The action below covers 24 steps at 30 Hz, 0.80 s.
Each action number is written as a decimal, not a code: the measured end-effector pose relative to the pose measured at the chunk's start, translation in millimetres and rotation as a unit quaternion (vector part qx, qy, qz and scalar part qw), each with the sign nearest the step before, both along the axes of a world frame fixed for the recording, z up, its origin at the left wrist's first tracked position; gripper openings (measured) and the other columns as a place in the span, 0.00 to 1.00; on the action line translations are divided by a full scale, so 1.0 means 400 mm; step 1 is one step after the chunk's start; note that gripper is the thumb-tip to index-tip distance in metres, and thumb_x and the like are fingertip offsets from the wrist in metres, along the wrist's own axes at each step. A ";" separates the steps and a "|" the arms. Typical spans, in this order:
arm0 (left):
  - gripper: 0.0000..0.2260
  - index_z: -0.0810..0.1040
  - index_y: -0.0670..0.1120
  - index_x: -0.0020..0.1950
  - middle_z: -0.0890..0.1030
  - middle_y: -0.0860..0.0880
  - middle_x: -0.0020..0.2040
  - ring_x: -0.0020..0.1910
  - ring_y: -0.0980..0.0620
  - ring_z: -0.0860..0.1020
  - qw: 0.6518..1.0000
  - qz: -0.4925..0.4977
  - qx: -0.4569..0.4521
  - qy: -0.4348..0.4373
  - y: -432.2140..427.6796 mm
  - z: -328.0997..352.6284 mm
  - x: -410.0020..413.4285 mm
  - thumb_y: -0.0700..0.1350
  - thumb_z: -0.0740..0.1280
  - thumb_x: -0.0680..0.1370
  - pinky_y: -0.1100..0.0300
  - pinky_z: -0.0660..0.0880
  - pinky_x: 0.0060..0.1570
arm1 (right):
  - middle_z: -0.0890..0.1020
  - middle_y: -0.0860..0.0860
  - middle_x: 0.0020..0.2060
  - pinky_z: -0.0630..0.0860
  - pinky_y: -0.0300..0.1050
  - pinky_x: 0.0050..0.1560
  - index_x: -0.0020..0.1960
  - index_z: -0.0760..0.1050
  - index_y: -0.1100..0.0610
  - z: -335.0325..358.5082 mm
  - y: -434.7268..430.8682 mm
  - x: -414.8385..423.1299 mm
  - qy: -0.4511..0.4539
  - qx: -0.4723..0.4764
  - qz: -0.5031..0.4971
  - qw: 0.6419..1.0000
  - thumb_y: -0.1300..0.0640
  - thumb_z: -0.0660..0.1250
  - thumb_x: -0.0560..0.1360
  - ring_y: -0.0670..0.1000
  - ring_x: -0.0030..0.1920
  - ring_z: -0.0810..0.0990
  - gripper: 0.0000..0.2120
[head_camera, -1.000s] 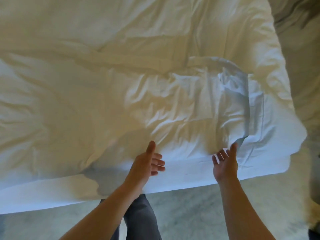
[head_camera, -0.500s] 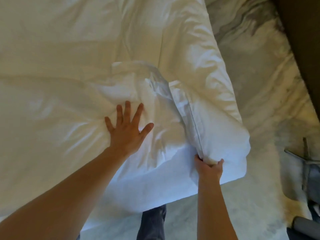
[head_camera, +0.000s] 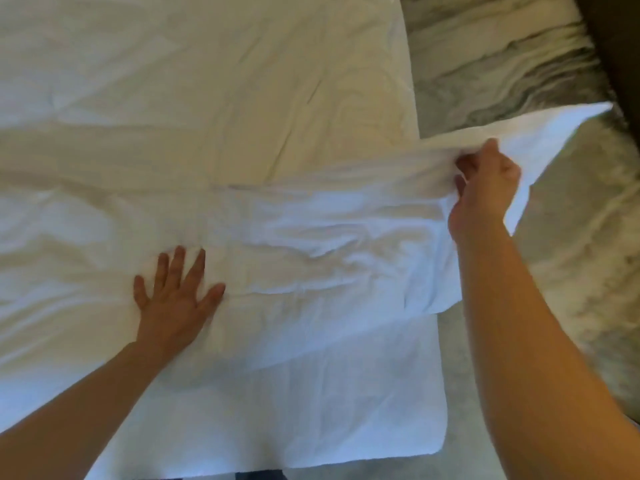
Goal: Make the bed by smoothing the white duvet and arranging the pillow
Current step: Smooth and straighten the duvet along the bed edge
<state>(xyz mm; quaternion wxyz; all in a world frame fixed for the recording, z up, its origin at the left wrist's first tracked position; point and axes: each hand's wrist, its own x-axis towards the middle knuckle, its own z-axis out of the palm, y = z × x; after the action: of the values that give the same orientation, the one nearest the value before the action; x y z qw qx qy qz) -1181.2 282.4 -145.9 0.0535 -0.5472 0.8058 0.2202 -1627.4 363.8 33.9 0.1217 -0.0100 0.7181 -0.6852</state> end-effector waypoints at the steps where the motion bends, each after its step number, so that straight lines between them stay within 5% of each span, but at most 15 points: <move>1: 0.38 0.48 0.62 0.83 0.44 0.53 0.85 0.84 0.50 0.41 1.000 0.020 0.002 0.003 0.009 0.003 -0.014 0.74 0.41 0.75 0.37 0.39 0.77 | 0.79 0.53 0.67 0.74 0.49 0.61 0.78 0.66 0.55 -0.033 0.001 0.006 -0.027 0.076 0.087 0.993 0.40 0.67 0.78 0.50 0.61 0.80 0.34; 5: 0.36 0.45 0.63 0.83 0.42 0.52 0.85 0.83 0.49 0.40 0.998 0.065 0.014 -0.006 0.028 -0.006 -0.052 0.75 0.41 0.77 0.34 0.39 0.76 | 0.68 0.54 0.79 0.62 0.53 0.77 0.82 0.62 0.53 -0.258 0.140 0.089 -0.003 0.339 0.288 0.896 0.37 0.57 0.82 0.55 0.75 0.69 0.33; 8: 0.34 0.45 0.63 0.83 0.42 0.51 0.85 0.84 0.47 0.41 0.997 0.068 0.012 -0.025 0.028 -0.019 -0.059 0.73 0.44 0.79 0.33 0.40 0.76 | 0.68 0.52 0.80 0.57 0.52 0.81 0.82 0.63 0.54 -0.343 0.291 0.133 0.075 0.381 0.217 0.896 0.43 0.60 0.85 0.56 0.79 0.65 0.29; 11: 0.34 0.46 0.63 0.83 0.44 0.51 0.85 0.84 0.47 0.43 0.997 0.077 0.010 -0.021 0.031 -0.023 -0.058 0.72 0.47 0.79 0.33 0.41 0.76 | 0.73 0.54 0.75 0.65 0.54 0.77 0.79 0.66 0.56 -0.378 0.410 0.153 0.029 0.322 0.017 0.946 0.37 0.64 0.80 0.57 0.75 0.71 0.34; 13: 0.33 0.47 0.63 0.83 0.46 0.50 0.85 0.84 0.47 0.44 0.996 0.085 0.005 -0.004 0.039 -0.021 -0.057 0.71 0.47 0.80 0.33 0.43 0.76 | 0.72 0.53 0.75 0.68 0.55 0.75 0.80 0.64 0.56 -0.390 0.465 0.128 -0.115 0.205 -0.075 0.969 0.35 0.65 0.80 0.56 0.74 0.72 0.37; 16: 0.34 0.47 0.62 0.83 0.47 0.50 0.85 0.84 0.47 0.45 0.994 0.105 0.012 0.017 0.066 -0.008 -0.059 0.72 0.45 0.78 0.33 0.43 0.76 | 0.74 0.49 0.74 0.70 0.51 0.70 0.79 0.68 0.52 -0.396 0.507 0.085 -0.348 0.045 -0.047 0.935 0.30 0.58 0.81 0.53 0.72 0.74 0.35; 19: 0.36 0.48 0.60 0.83 0.47 0.50 0.85 0.84 0.49 0.45 0.993 0.111 0.011 0.035 0.095 0.008 -0.075 0.72 0.43 0.77 0.36 0.42 0.77 | 0.78 0.46 0.69 0.79 0.50 0.55 0.78 0.71 0.47 -0.409 0.494 0.054 -0.344 0.011 -0.034 0.938 0.29 0.60 0.79 0.50 0.58 0.81 0.33; 21: 0.36 0.47 0.59 0.84 0.46 0.51 0.85 0.84 0.50 0.44 0.993 0.107 0.005 0.053 0.110 0.017 -0.088 0.71 0.44 0.77 0.37 0.41 0.78 | 0.81 0.47 0.65 0.84 0.51 0.50 0.78 0.70 0.45 -0.417 0.469 0.022 -0.358 -0.012 -0.037 0.933 0.26 0.66 0.72 0.51 0.57 0.83 0.39; 24: 0.34 0.46 0.62 0.83 0.46 0.51 0.85 0.84 0.50 0.44 0.994 0.085 -0.006 0.073 0.129 0.024 -0.105 0.70 0.45 0.79 0.38 0.41 0.78 | 0.82 0.53 0.67 0.79 0.69 0.63 0.74 0.73 0.45 -0.413 0.435 -0.012 -0.400 -0.042 -0.025 0.915 0.24 0.70 0.65 0.61 0.66 0.81 0.43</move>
<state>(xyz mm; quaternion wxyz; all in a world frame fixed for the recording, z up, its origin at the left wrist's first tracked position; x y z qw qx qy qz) -1223.4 333.8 -136.4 -0.0276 -0.5967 0.7591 0.2587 -1632.3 537.7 -131.3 0.3810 0.2780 0.5798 -0.6644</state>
